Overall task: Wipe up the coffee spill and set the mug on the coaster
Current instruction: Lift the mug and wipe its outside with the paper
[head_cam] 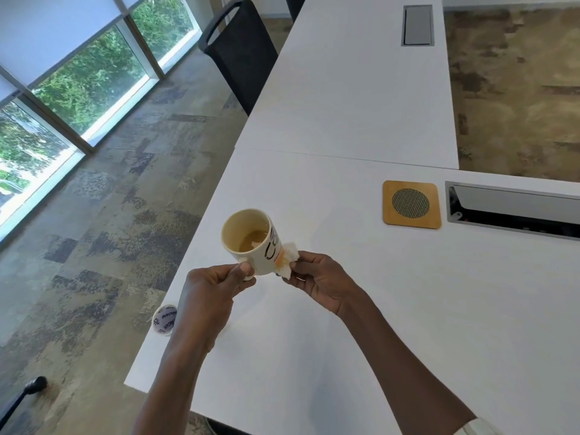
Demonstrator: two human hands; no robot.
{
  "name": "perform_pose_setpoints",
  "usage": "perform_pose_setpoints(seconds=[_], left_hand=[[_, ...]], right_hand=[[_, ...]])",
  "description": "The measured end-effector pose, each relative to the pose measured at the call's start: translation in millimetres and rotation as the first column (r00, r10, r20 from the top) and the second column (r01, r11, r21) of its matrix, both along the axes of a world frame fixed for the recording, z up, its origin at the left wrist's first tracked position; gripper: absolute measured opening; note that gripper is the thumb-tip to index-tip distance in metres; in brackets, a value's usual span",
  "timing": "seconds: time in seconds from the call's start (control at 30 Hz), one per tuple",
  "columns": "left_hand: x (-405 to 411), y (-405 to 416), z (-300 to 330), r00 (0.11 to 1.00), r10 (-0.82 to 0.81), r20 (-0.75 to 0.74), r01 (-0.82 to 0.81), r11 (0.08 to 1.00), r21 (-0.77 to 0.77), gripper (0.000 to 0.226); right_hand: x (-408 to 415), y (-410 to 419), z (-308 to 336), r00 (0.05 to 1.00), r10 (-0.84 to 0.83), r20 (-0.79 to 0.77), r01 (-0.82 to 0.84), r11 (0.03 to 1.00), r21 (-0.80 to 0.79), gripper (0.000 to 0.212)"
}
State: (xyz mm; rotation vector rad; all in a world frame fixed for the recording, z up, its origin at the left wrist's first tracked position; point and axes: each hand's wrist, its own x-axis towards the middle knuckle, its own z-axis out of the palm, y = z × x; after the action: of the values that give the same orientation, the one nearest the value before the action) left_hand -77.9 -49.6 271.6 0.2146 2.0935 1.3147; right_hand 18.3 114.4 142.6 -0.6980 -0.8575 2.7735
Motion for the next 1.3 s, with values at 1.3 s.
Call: perform_pose_setpoints(seconds=[1.3], left_hand=[[-1,5,29,0.999,-0.021,0.044,0.016,0.993,0.115,0.033]], right_hand=[[-37,-60,13,0.968,-0.050,-0.245,-0.027,0.953,-0.301,0.046]])
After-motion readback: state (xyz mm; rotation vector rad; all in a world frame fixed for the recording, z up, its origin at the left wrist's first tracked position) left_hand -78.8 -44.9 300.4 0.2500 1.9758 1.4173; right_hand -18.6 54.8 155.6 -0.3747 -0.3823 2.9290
